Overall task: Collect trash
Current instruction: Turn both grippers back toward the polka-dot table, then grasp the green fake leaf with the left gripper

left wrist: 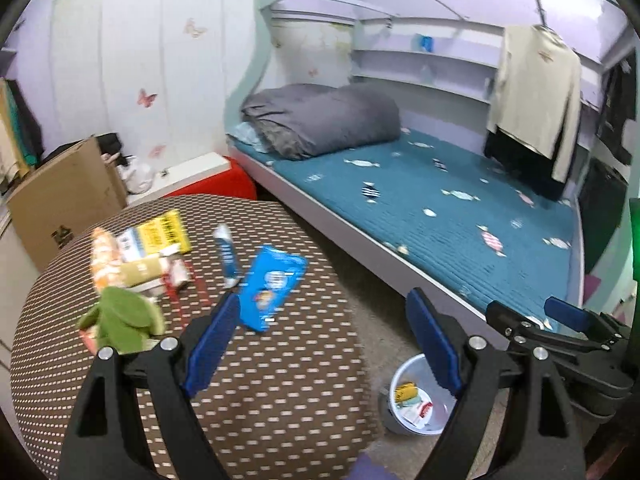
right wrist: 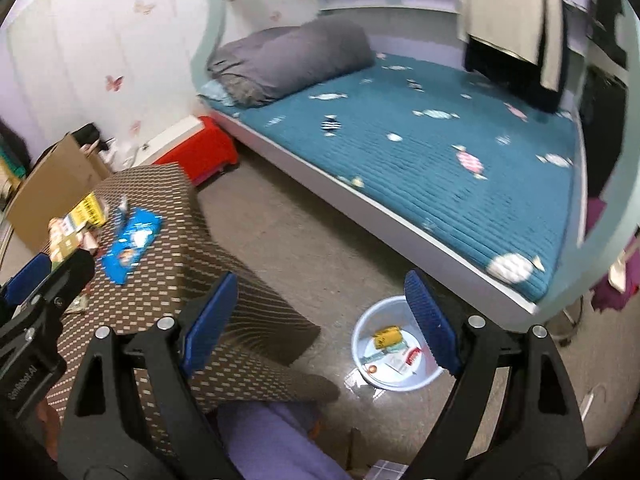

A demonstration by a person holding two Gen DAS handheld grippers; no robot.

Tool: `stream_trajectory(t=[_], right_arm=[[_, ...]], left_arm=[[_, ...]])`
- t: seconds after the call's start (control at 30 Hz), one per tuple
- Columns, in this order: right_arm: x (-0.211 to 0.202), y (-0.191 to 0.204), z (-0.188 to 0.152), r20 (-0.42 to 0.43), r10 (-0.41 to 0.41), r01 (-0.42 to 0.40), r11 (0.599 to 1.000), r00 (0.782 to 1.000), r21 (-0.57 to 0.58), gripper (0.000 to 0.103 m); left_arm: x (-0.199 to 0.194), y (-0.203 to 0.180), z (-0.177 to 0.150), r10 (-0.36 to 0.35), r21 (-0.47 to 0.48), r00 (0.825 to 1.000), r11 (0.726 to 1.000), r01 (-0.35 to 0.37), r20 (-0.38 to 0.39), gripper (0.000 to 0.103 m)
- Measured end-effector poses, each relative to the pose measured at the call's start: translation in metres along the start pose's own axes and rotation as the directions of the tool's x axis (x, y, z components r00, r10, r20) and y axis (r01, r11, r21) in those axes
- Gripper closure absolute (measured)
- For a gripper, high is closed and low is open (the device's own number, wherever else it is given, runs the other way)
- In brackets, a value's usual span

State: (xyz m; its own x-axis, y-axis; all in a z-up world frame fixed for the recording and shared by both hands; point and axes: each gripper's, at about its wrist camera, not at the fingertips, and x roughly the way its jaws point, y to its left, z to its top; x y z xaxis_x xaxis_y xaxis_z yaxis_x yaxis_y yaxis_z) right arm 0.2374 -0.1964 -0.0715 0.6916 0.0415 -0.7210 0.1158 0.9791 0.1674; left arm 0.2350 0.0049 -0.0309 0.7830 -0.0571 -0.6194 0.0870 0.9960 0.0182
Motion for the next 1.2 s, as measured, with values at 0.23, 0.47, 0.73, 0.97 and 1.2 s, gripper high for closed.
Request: stream_trajectory(t=[0.23, 0.47, 0.73, 0.97, 1.2], right_arm=[[0.008, 0.057, 0.004, -0.012, 0.068, -0.068, 0.994, 0.998, -0.09, 0.019], [0.018, 0.109, 0.006, -0.031, 0.116, -0.12, 0.978, 0.993, -0.173, 0.019], [0.034, 0.15, 0.006, -0.065, 0.137, -0.149, 0.96, 0.988, -0.237, 0.019], [0.059, 0.166, 0.006, -0.105, 0.118, -0.142, 0.953, 0.987, -0.268, 0.019], [0.064, 0.166, 0.004, -0.122, 0.115, -0.144, 0.955, 0.986, -0.258, 0.019]], left_arm=[[-0.01, 0.052, -0.001, 0.088, -0.065, 0.996, 0.994, -0.087, 0.001, 0.02], [-0.01, 0.099, -0.006, 0.162, -0.124, 0.987, 0.979, -0.163, -0.021, 0.02], [0.009, 0.149, -0.015, 0.209, -0.196, 0.972, 0.954, -0.226, -0.103, 0.02], [0.037, 0.177, -0.022, 0.194, -0.238, 0.964, 0.943, -0.234, -0.18, 0.028], [0.071, 0.188, -0.028, 0.156, -0.258, 0.959, 0.941, -0.218, -0.238, 0.089]])
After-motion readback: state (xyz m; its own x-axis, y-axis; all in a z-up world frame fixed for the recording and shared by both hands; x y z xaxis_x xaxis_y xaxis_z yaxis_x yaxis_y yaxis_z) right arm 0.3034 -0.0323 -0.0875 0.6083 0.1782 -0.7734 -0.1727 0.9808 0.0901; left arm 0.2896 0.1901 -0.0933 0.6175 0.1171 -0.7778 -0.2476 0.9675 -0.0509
